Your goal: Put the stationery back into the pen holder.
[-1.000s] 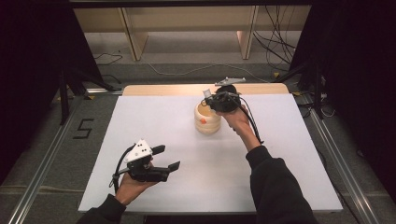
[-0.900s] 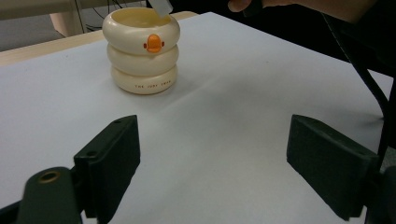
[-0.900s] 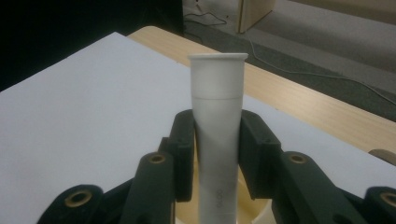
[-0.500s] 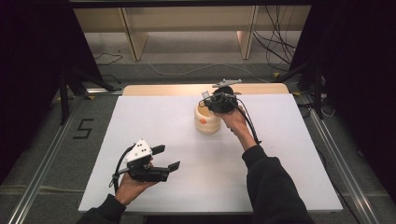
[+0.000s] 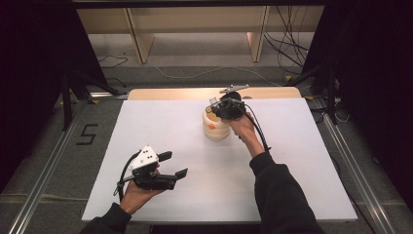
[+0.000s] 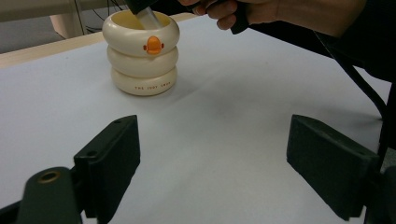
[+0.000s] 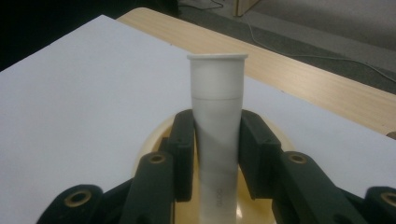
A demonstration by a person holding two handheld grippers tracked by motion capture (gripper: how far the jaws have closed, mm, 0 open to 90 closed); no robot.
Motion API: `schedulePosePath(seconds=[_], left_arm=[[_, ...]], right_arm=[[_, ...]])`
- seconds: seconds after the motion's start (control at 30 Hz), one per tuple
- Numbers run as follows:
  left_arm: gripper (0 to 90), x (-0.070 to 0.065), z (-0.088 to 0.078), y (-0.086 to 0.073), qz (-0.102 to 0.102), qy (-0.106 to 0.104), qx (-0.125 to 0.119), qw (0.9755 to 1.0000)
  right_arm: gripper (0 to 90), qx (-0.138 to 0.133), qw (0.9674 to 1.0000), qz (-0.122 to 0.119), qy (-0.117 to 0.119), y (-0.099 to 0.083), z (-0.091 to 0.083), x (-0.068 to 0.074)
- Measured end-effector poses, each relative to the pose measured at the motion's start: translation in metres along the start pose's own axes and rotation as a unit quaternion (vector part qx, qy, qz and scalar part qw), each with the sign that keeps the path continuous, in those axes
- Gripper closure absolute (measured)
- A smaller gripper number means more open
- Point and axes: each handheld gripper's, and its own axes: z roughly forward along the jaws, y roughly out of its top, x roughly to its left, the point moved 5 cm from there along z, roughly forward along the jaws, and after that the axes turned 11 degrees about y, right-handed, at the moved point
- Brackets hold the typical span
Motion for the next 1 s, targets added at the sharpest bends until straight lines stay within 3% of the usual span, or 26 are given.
schedulePosePath(seconds=[0.5, 0.57, 0.63, 0.8, 1.0], left_arm=[[17.0, 0.0, 0.0, 0.0, 0.0, -0.001, 0.001, 1.0], [17.0, 0.0, 0.0, 0.0, 0.0, -0.001, 0.001, 1.0], [17.1, 0.0, 0.0, 0.0, -0.001, -0.001, 0.002, 1.0], [17.0, 0.0, 0.0, 0.0, 0.001, -0.002, 0.002, 1.0], [17.1, 0.0, 0.001, 0.0, -0.002, -0.001, 0.0, 1.0]], right_arm=[[67.8, 0.028, 0.9996, 0.009, -0.006, -0.008, 0.007, -0.003], [56.5, 0.02, 0.9997, 0.016, -0.002, -0.007, 0.004, -0.002], [52.5, 0.008, 0.9998, 0.02, -0.001, -0.003, 0.001, -0.001], [47.4, -0.009, 0.9998, 0.013, -0.007, 0.003, -0.008, 0.0], [42.2, -0.015, 0.9997, 0.019, 0.003, 0.006, -0.024, 0.0]])
